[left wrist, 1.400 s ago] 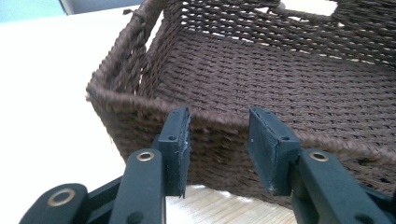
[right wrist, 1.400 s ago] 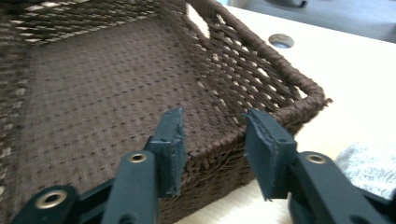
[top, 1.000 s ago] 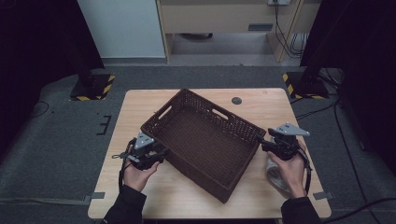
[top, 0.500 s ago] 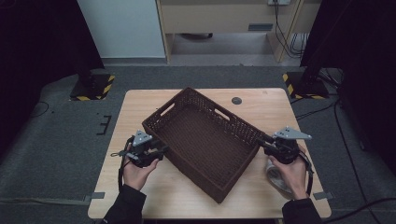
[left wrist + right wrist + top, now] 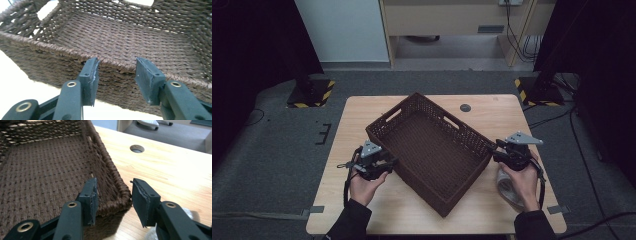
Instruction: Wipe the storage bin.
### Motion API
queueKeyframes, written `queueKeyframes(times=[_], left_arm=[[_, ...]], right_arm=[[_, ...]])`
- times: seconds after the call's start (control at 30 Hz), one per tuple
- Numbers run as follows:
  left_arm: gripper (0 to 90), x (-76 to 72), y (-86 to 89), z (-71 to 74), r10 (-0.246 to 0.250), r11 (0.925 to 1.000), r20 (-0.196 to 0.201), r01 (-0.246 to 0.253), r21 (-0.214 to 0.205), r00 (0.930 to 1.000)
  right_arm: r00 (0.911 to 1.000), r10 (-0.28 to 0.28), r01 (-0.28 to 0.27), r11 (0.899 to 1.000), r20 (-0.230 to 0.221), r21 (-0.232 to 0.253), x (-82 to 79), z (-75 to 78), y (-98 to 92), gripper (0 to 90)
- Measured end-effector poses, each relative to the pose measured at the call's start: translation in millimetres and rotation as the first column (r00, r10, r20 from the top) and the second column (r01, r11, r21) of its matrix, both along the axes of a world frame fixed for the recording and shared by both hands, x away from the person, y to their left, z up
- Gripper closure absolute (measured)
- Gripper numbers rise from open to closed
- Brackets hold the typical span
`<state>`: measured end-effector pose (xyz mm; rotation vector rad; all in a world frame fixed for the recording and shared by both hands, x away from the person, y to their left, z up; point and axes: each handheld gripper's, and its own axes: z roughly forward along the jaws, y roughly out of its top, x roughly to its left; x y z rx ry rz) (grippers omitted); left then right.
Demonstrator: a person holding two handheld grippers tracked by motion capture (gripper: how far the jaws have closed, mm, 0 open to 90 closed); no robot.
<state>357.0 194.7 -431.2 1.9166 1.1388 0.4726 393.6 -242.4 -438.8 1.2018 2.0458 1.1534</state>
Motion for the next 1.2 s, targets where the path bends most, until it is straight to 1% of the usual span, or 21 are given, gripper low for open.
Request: queueKeyframes(times=[0.1,0.17,0.2,0.23,0.3,0.33,0.4,0.43,0.5,0.57,0.63,0.73,0.77,0.8,0.83,0.87,0.9,0.93,0.97,1.1,1.2], left_arm=[[52.4,2.3,0.0,0.7,0.023,0.9997,0.006,-0.023,0.013,0.9997],[51.0,1.3,1.1,0.8,0.027,0.9996,0.002,-0.027,0.006,0.9996],[50.0,0.5,1.6,0.8,0.018,0.9997,-0.005,-0.018,-0.017,0.9998],[50.0,-3.1,0.5,1.6,0.019,0.9996,-0.002,-0.019,-0.023,0.9998],[49.8,-7.4,-1.9,2.6,0.025,0.9997,0.009,-0.025,-0.001,0.9997],[47.7,-7.4,-1.9,2.6,0.025,0.9997,0.009,-0.025,-0.001,0.9997],[47.6,-10.7,-3.6,3.5,0.031,0.9995,0.014,-0.031,0.001,0.9994],[48.3,-11.7,-3.8,4.0,0.033,0.9992,0.025,-0.033,0.023,0.9992],[48.1,-10.2,-3.4,3.3,0.042,0.9988,0.019,-0.042,0.024,0.9990],[47.8,-8.4,-1.1,3.1,0.035,0.9993,0.007,-0.035,0.013,0.9994],[48.2,-6.5,-0.4,3.1,0.034,0.9994,0.005,-0.034,0.008,0.9994],[49.4,-3.7,0.1,3.1,0.038,0.9991,0.006,-0.038,0.018,0.9993],[53.5,-0.3,-1.0,0.0,0.071,0.9928,0.018,-0.073,0.095,0.9973],[51.8,-0.3,-1.0,0.0,0.071,0.9928,0.018,-0.073,0.095,0.9973],[52.9,0.4,0.7,-1.2,0.071,0.9948,0.023,-0.073,0.071,0.9972],[52.9,1.0,2.5,-1.3,0.071,0.9962,0.008,-0.071,0.051,0.9975],[49.0,0.8,5.7,0.0,0.073,0.9972,0.003,-0.073,0.017,0.9973],[48.6,0.1,6.0,1.2,0.069,0.9976,0.005,-0.069,0.005,0.9976],[48.3,0.1,6.0,1.2,0.069,0.9976,0.005,-0.069,0.005,0.9976],[46.1,-5.1,2.4,7.4,0.045,0.9990,0.019,-0.046,0.004,0.9988],[45.5,-5.4,-4.0,4.6,0.021,0.9991,-0.011,-0.020,0.036,0.9997]], right_arm=[[0.9998,0.010,-0.010,1.000,-0.017,0.002,-3.0,1.8,0.1,60.8],[0.9998,0.008,-0.008,1.000,-0.017,-0.002,-5.6,2.2,0.0,61.4],[0.9997,0.013,-0.013,1.000,-0.021,0.011,-11.3,2.3,0.3,61.3],[0.9996,0.018,-0.018,1.000,-0.021,0.012,-15.5,2.3,0.7,61.3],[0.9997,0.019,-0.018,0.999,-0.018,0.030,-25.1,1.5,2.7,61.2],[0.9997,0.019,-0.018,0.999,-0.018,0.030,-25.1,1.5,2.7,61.2],[0.9994,0.026,-0.025,0.999,-0.022,0.025,-38.8,2.7,5.7,60.9],[0.9993,0.028,-0.027,0.999,-0.025,0.028,-42.5,3.4,6.7,60.9],[0.9987,0.038,-0.038,0.999,-0.033,0.019,-45.2,5.4,6.9,61.9],[0.9981,0.051,-0.051,0.999,-0.035,0.009,-42.1,7.5,5.7,61.8],[0.9990,0.043,-0.043,0.999,-0.007,0.011,-35.8,6.4,5.5,59.5],[0.9990,0.045,-0.045,0.999,-0.001,0.011,-28.0,3.8,7.3,62.8],[0.9984,0.055,-0.055,0.998,-0.009,0.007,-21.6,0.3,10.3,69.8],[0.9984,0.055,-0.055,0.998,-0.009,0.007,-21.6,0.3,10.3,69.8],[0.9972,0.067,-0.067,0.998,-0.032,-0.007,-19.6,-2.7,14.4,76.9],[0.9972,0.067,-0.067,0.998,-0.032,-0.007,-19.6,-2.7,14.4,76.9],[0.9975,0.063,-0.064,0.997,-0.032,-0.039,-21.3,-4.3,16.6,81.0],[0.9971,0.065,-0.066,0.997,-0.040,-0.030,-22.4,-3.8,16.3,81.3],[0.9971,0.065,-0.066,0.997,-0.040,-0.030,-22.4,-3.8,16.3,81.3],[0.9918,0.094,-0.093,0.996,-0.087,0.014,-36.9,-1.8,21.3,79.6],[0.9875,0.119,-0.117,0.993,-0.103,0.025,-44.3,-0.9,24.4,77.5]])
